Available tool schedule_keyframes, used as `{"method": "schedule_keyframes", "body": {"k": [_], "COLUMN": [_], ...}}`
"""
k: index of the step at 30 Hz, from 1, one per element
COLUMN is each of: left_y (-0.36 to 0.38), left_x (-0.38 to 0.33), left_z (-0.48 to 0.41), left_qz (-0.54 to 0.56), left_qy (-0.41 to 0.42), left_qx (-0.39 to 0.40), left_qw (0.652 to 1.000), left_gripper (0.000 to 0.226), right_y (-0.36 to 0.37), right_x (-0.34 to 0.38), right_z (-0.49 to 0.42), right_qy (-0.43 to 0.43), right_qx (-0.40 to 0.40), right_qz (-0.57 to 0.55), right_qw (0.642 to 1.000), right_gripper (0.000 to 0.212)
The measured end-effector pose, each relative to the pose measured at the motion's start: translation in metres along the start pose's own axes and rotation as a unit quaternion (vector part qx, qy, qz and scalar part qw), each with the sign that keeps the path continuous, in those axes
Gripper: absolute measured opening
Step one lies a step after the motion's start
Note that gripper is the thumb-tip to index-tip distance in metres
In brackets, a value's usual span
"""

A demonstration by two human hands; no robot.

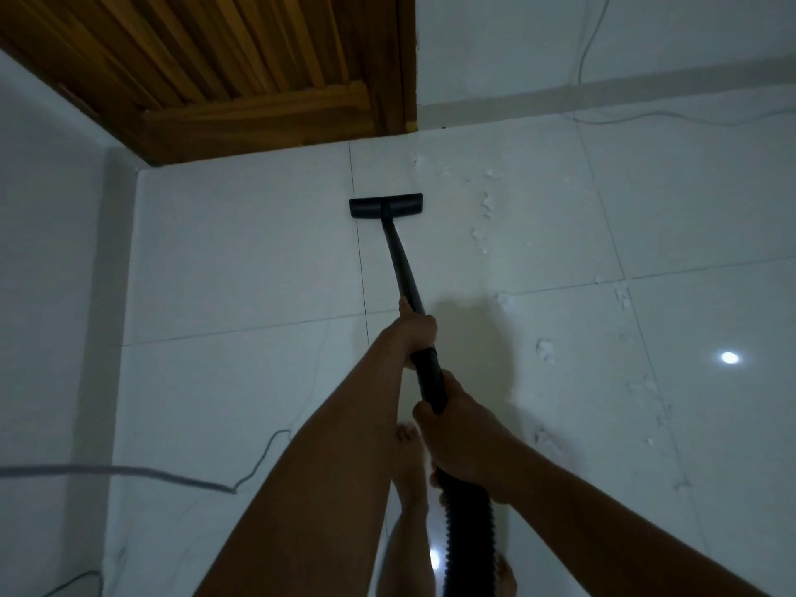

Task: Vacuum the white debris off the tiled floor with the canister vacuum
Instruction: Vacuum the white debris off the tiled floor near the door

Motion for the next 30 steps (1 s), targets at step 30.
{"method": "schedule_keyframes", "body": {"k": [30], "left_y": [0.186], "left_x": [0.192], "left_z": [0.108], "left_qz": [0.026], "left_qy": [0.002], "left_qx": [-0.005], "left_qw": [1.000], "left_gripper": [0.072], "right_y": [0.037], "right_x": [-0.250], "right_z": [0.141], "right_qy": [-0.003], "right_qx": [0.024], "right_qz": [0.008], "right_qw": [1.000], "right_gripper": [0.056]}}
Point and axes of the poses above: each hand's wrist, its own z-axis away from the middle knuckle, its own y-axis out of the palm, x = y × z, the point moved 10 cm from there along -z, towards the middle knuckle, and after that the axes turned 2 degrees about -z, right-handed, at the moved point
